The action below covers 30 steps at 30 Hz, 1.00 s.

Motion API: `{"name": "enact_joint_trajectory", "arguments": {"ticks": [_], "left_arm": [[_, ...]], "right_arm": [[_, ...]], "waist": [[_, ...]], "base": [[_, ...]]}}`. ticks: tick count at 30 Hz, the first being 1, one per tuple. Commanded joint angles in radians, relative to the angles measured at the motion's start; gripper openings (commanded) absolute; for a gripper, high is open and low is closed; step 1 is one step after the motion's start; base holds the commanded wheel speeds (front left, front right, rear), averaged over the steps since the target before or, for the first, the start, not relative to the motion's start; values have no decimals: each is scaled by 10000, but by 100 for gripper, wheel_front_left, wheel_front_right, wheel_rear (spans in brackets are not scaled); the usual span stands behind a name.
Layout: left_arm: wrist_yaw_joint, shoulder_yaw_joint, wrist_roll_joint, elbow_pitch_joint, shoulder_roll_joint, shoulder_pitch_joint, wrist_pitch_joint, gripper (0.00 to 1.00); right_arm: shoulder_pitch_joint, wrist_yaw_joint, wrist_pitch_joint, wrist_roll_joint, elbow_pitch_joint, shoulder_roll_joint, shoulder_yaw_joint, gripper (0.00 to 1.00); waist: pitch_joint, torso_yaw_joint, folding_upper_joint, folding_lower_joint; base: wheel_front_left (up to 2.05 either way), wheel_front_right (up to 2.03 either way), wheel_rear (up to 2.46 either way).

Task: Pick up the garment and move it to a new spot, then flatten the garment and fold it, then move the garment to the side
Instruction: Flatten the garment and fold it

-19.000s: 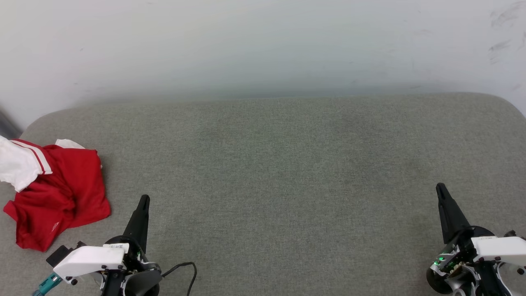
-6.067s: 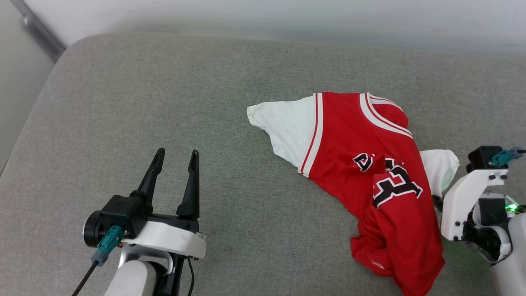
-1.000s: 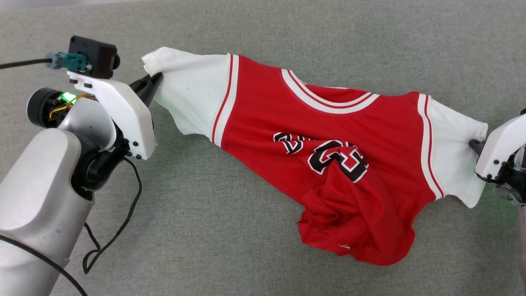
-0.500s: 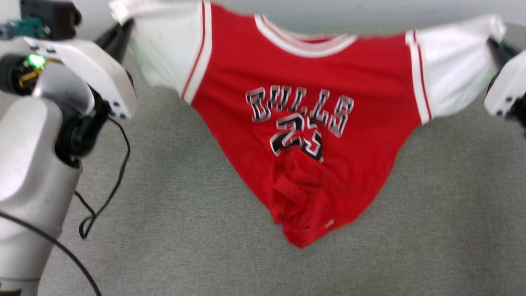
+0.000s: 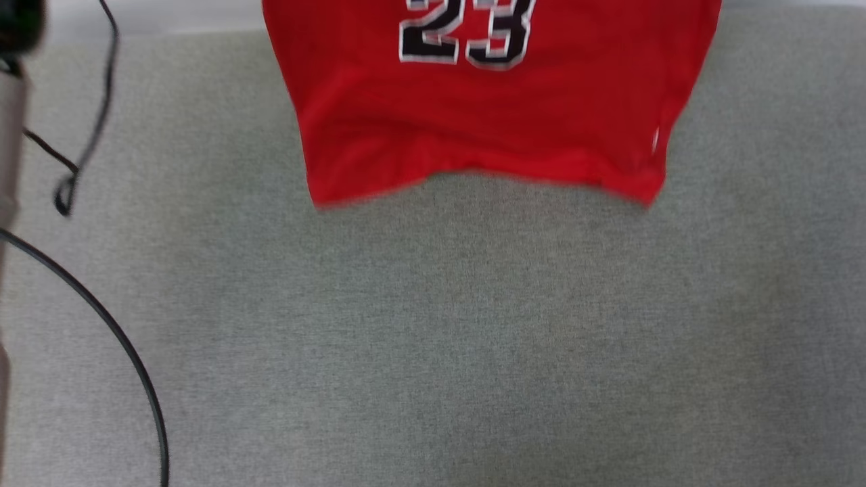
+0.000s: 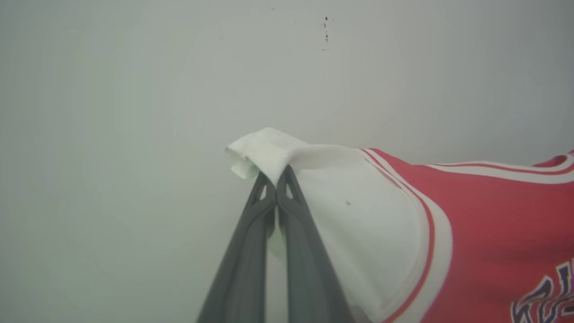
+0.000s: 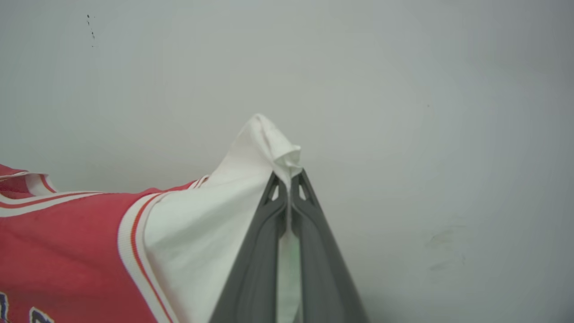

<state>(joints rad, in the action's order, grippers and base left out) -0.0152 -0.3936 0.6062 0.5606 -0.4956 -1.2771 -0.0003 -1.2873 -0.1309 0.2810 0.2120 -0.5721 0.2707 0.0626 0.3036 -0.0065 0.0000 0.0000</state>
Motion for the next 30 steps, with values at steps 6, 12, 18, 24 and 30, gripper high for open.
{"name": "enact_joint_trajectory", "arguments": {"ticks": [6,12,18,24,30], "left_arm": [[-328,325,-84,1002,-94,-1909,-773,0],[-597,437,-161,1723,-245,-3232,-1308,0],[-797,383,-124,2452,-167,-3679,-1824,0],[-1031,191,168,3186,127,-3106,-2163,0],[-1126,61,606,3414,181,-1522,-2478,0]], "right_arm": [[-2186,3,-636,-295,-634,-134,-23,0],[-3779,3,-1037,-520,-1168,-295,22,0],[-4428,3,-1417,-583,-1899,-510,-182,0],[-3998,3,-1840,-272,-2594,-668,-957,0],[-2441,3,-1966,500,-2680,-720,-2218,0]], "waist": [[1161,-218,0,0],[2095,-370,0,0],[2919,-392,0,0],[3226,-276,0,0],[2722,-259,0,0]], "base": [[0,0,0],[0,0,0],[0,0,0],[0,0,0],[0,0,0]]}}
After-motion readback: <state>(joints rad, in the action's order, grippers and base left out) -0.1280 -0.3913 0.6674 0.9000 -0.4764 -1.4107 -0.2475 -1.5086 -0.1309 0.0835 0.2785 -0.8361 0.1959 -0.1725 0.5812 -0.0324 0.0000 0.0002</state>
